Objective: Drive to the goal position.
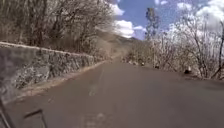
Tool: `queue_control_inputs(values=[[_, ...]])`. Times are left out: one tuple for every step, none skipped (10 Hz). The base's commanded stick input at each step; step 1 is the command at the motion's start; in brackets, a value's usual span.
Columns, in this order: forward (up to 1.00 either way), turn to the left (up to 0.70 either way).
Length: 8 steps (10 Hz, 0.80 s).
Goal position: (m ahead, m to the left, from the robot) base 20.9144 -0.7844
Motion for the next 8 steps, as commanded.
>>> queue_control_inputs(values=[[0.70,0.00],[0.70,0.00],[0.70,0.00],[0.70,0.00],[0.70,0.00],[0.70,0.00],[0.70,0.00],[0.70,0.00]])
